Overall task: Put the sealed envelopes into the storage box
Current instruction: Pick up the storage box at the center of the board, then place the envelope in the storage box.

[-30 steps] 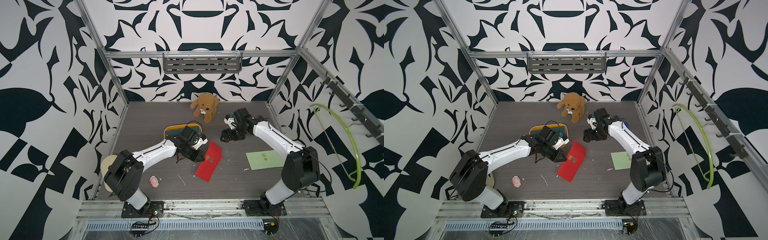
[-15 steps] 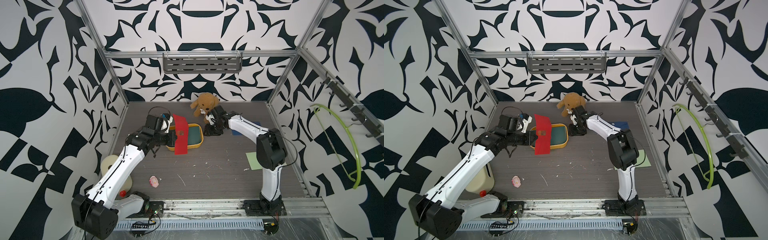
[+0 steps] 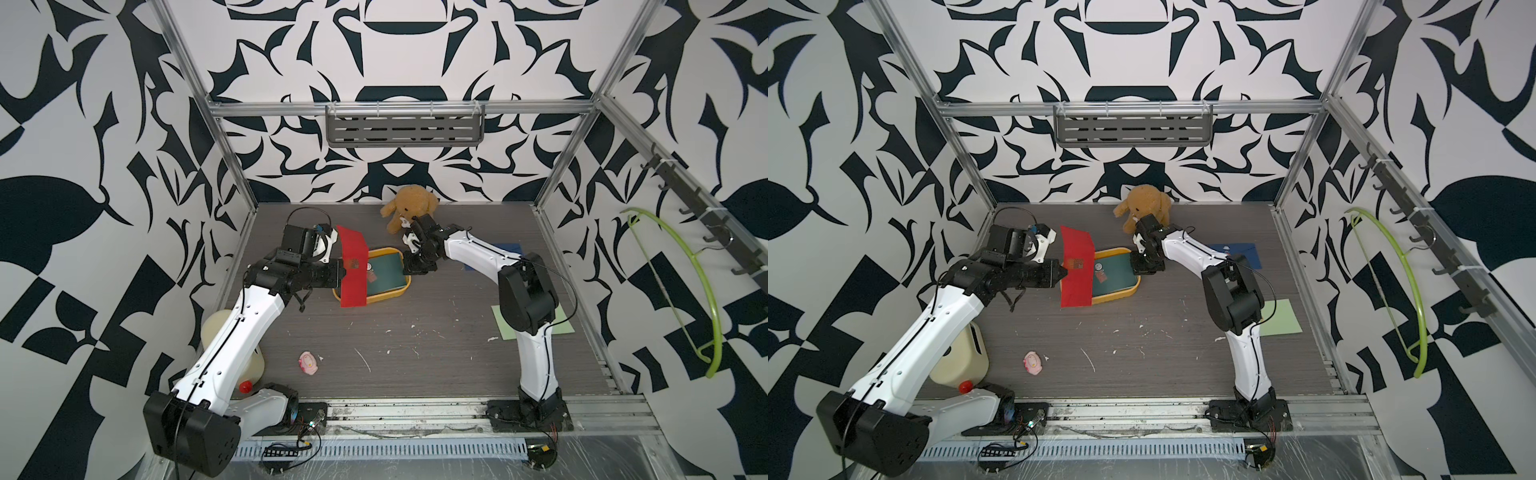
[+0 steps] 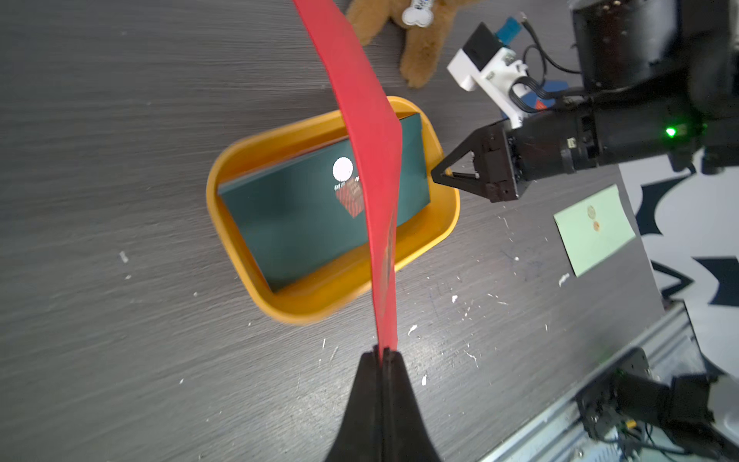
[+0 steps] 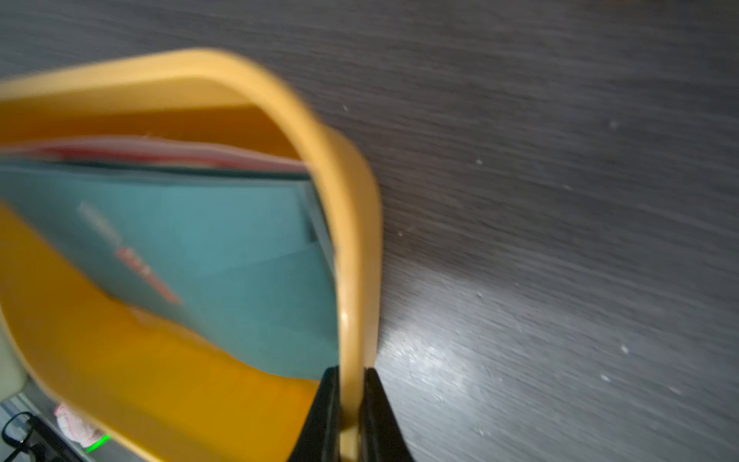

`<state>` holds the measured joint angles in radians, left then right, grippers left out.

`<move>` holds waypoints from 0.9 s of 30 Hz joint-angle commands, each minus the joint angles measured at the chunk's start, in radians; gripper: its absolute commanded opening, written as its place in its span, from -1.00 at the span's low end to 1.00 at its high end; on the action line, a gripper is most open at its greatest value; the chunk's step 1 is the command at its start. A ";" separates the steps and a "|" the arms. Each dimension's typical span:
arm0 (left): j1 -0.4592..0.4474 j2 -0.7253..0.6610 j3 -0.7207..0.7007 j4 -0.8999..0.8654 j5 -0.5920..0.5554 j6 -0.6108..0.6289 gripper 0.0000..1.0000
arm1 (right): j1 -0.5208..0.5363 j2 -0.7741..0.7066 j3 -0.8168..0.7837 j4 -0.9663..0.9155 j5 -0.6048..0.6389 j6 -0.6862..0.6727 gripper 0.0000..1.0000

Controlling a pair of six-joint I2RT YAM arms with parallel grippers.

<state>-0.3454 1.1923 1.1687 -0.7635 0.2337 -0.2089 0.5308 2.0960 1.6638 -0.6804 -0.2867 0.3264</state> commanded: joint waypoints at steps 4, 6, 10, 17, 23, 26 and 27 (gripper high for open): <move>-0.083 0.075 0.070 -0.123 0.038 0.202 -1.00 | -0.004 -0.147 -0.130 -0.126 0.022 -0.177 -0.82; -0.127 0.139 0.097 -0.169 0.039 0.258 -1.00 | -0.003 -0.178 -0.166 -0.149 0.019 -0.204 -0.83; -0.202 0.212 0.121 -0.193 0.034 0.323 -1.00 | -0.003 -0.225 -0.229 -0.174 0.021 -0.240 -0.87; -0.240 0.340 0.153 -0.178 0.055 0.403 -1.00 | -0.004 -0.246 -0.255 -0.175 0.020 -0.248 -0.87; -0.250 0.454 0.206 -0.263 0.065 0.458 -1.00 | -0.004 -0.240 -0.235 -0.183 0.025 -0.250 -0.88; -0.255 0.515 0.232 -0.293 0.031 0.468 -1.00 | -0.004 -0.238 -0.226 -0.188 0.023 -0.250 -0.88; -0.255 0.535 0.241 -0.301 0.017 0.470 -1.00 | -0.003 -0.238 -0.225 -0.189 0.023 -0.249 -0.88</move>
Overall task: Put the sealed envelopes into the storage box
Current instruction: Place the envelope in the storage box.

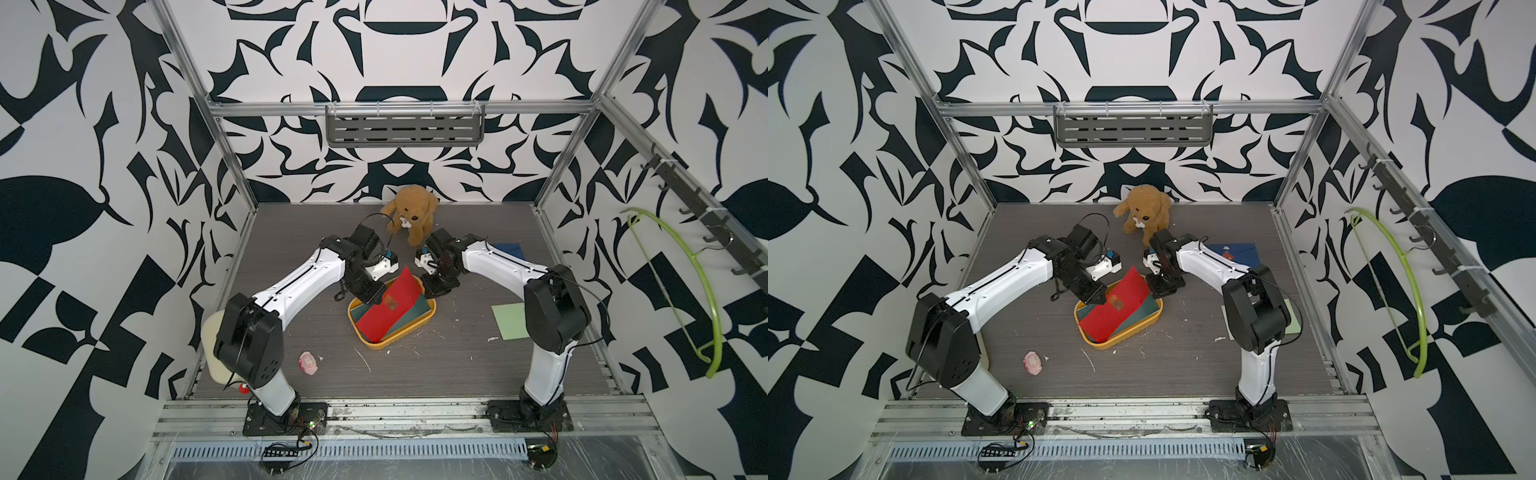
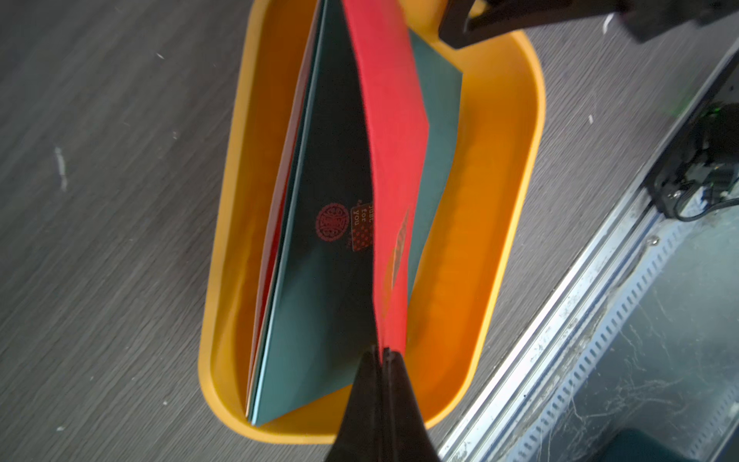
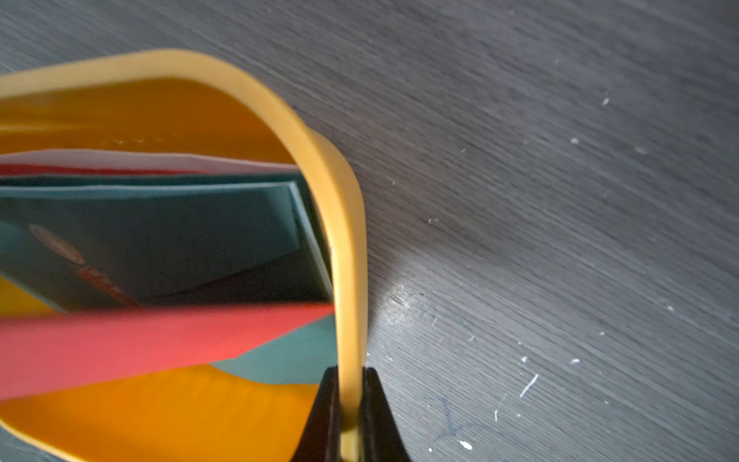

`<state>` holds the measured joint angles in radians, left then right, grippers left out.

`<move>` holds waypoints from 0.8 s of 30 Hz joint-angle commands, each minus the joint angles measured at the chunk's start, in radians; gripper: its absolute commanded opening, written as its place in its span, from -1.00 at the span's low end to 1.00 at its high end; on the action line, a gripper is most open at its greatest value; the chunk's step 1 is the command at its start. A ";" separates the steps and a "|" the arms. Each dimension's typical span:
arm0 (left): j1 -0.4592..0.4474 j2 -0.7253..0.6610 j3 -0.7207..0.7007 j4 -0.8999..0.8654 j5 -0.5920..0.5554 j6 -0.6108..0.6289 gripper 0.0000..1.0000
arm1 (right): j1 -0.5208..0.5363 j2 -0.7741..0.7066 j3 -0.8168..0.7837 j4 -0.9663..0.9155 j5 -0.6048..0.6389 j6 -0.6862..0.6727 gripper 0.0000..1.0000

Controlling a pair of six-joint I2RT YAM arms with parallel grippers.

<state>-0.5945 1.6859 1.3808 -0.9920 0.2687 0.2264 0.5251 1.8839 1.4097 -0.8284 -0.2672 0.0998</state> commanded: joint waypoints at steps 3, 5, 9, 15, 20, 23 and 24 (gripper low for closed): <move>-0.005 0.092 0.056 -0.097 -0.046 0.045 -1.00 | 0.002 -0.029 0.026 -0.042 0.000 -0.019 -0.89; -0.006 0.122 0.076 -0.110 -0.062 0.050 -1.00 | 0.002 -0.035 0.016 -0.035 0.000 -0.011 -0.88; -0.008 0.165 0.119 -0.122 -0.096 0.050 -1.00 | 0.004 -0.051 -0.008 -0.022 -0.010 0.004 -0.88; -0.021 0.184 0.156 -0.127 -0.122 0.058 -1.00 | 0.012 -0.071 -0.043 0.016 -0.032 0.037 -0.89; -0.034 0.214 0.183 -0.152 -0.159 0.082 -1.00 | 0.024 -0.069 -0.048 0.039 -0.032 0.060 -0.88; -0.053 0.241 0.209 -0.173 -0.185 0.105 -1.00 | 0.027 -0.072 -0.055 0.052 -0.032 0.075 -0.88; -0.059 0.250 0.218 -0.181 -0.193 0.114 -1.00 | 0.027 -0.071 -0.057 0.054 -0.032 0.079 -0.89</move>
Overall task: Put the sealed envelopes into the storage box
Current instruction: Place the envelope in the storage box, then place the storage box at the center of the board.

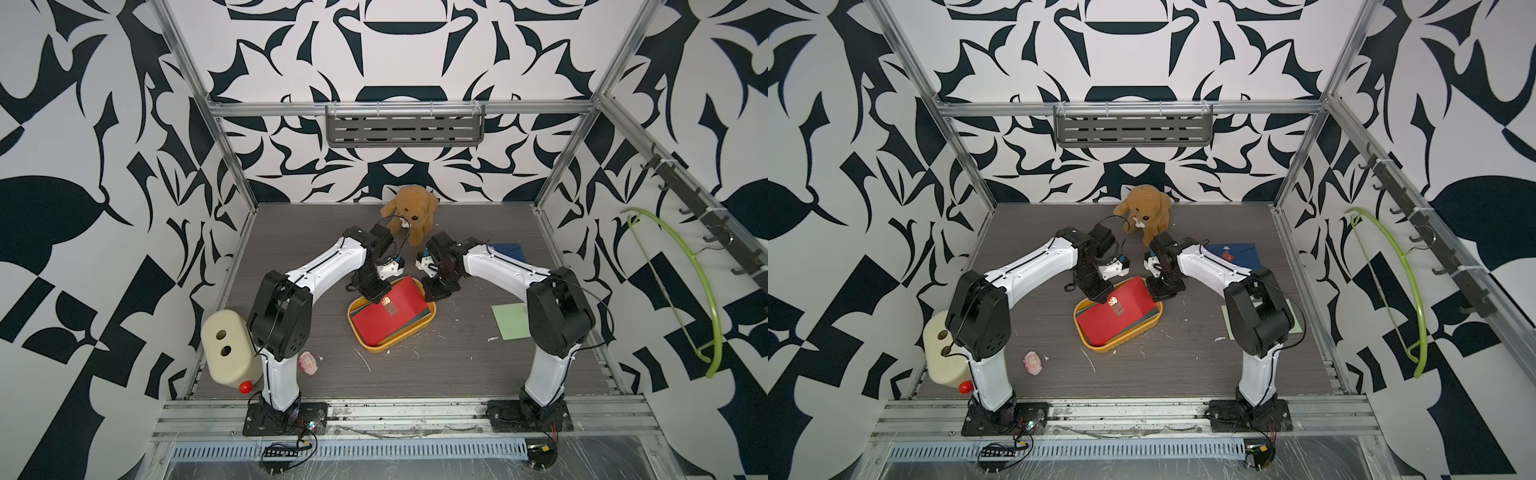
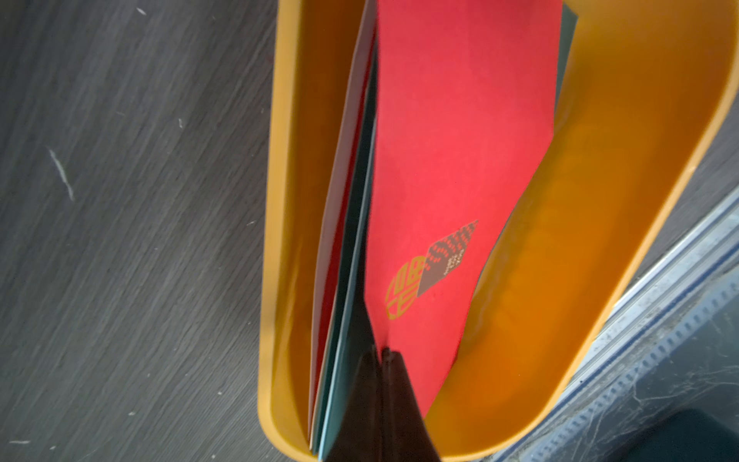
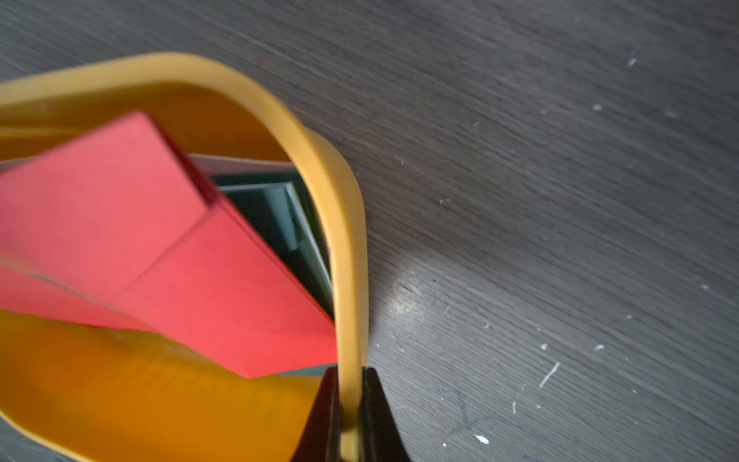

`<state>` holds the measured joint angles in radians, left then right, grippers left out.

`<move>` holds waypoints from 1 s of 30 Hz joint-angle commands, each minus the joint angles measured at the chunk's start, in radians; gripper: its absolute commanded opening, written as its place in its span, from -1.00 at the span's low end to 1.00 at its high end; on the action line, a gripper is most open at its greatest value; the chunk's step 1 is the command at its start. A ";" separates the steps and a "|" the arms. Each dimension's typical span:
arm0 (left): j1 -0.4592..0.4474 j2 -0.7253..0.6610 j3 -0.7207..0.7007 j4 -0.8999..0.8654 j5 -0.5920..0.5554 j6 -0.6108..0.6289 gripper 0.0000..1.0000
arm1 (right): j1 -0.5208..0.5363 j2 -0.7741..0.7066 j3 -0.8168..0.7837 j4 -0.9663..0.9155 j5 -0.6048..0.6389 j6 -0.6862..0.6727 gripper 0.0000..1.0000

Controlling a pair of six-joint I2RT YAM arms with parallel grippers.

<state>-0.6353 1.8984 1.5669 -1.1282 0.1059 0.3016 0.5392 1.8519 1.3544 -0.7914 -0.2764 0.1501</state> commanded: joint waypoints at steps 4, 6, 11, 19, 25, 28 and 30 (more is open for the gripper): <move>-0.035 0.073 0.075 -0.084 -0.082 0.065 -1.00 | 0.013 -0.040 -0.006 0.020 -0.014 0.036 -0.88; -0.034 0.074 0.085 -0.088 -0.102 0.069 -1.00 | 0.014 -0.039 -0.008 0.020 -0.013 0.037 -0.89; -0.037 0.068 0.092 -0.085 -0.110 0.063 -0.56 | 0.013 -0.040 -0.006 0.022 -0.012 0.039 -0.89; -0.039 -0.021 0.069 0.030 -0.208 -0.001 -0.08 | 0.013 -0.039 -0.015 0.050 -0.010 0.081 -0.89; -0.009 -0.114 0.055 0.152 -0.338 -0.237 0.08 | 0.011 -0.049 -0.030 0.138 0.078 0.238 -0.85; 0.022 -0.151 0.036 0.159 -0.348 -0.388 0.11 | 0.007 -0.039 -0.025 0.198 0.094 0.328 -0.83; 0.030 -0.181 0.006 0.160 -0.391 -0.490 0.11 | 0.006 -0.019 -0.007 0.231 0.101 0.381 -0.81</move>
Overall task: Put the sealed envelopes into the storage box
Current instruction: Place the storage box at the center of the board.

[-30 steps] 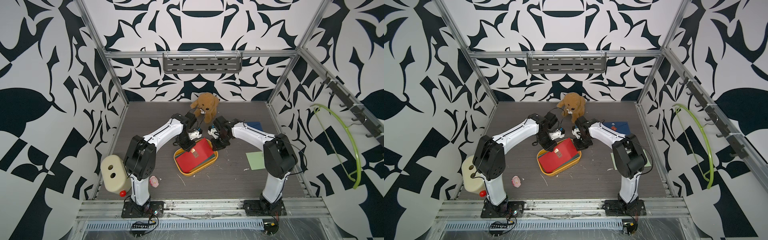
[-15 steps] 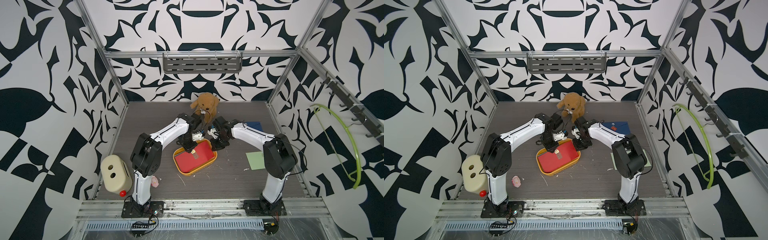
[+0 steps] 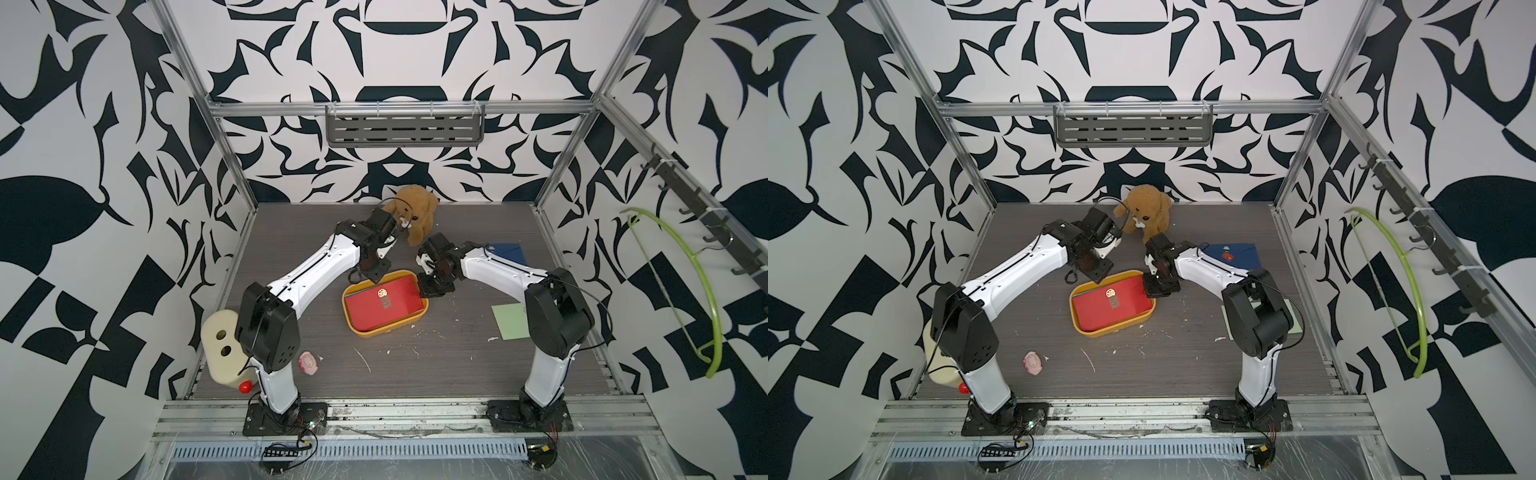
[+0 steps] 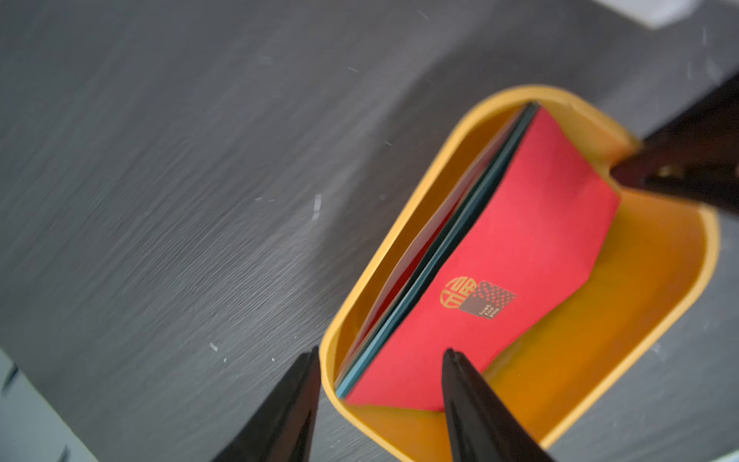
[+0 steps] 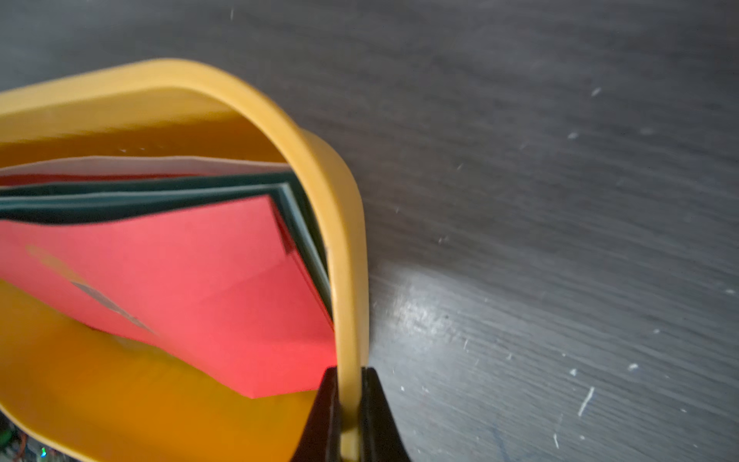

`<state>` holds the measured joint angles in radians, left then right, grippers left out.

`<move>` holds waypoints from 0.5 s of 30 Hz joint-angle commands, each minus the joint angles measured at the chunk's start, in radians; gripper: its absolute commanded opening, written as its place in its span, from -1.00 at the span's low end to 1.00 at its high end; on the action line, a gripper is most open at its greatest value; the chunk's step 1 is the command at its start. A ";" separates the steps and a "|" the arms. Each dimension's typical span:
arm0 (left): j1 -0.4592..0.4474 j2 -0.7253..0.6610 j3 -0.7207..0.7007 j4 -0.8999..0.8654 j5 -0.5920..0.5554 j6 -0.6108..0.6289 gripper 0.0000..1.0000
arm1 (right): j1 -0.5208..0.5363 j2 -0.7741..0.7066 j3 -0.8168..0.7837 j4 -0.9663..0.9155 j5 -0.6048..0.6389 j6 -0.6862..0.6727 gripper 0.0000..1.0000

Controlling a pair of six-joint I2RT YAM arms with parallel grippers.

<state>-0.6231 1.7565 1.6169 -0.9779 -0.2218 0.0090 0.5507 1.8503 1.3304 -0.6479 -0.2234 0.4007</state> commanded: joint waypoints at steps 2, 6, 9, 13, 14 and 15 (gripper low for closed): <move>0.022 -0.087 -0.098 0.027 -0.075 -0.276 0.12 | -0.005 0.015 0.045 0.119 0.045 0.181 -0.81; 0.021 -0.187 -0.221 0.104 -0.018 -0.370 0.15 | -0.005 0.095 0.119 0.153 0.024 0.238 -0.75; 0.022 -0.232 -0.289 0.135 0.006 -0.397 0.15 | -0.005 0.133 0.172 0.152 0.003 0.245 -0.62; 0.021 -0.249 -0.330 0.137 0.028 -0.420 0.16 | -0.005 0.100 0.184 0.161 -0.033 0.213 -0.29; 0.021 -0.247 -0.345 0.145 0.045 -0.420 0.15 | -0.005 0.080 0.180 0.150 -0.039 0.199 -0.21; 0.022 -0.244 -0.353 0.145 0.053 -0.426 0.15 | -0.007 0.058 0.172 0.141 -0.042 0.186 -0.16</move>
<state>-0.6006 1.5230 1.2930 -0.8577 -0.2138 -0.3737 0.5480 1.9915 1.4773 -0.5091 -0.2379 0.6067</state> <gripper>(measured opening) 0.576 0.412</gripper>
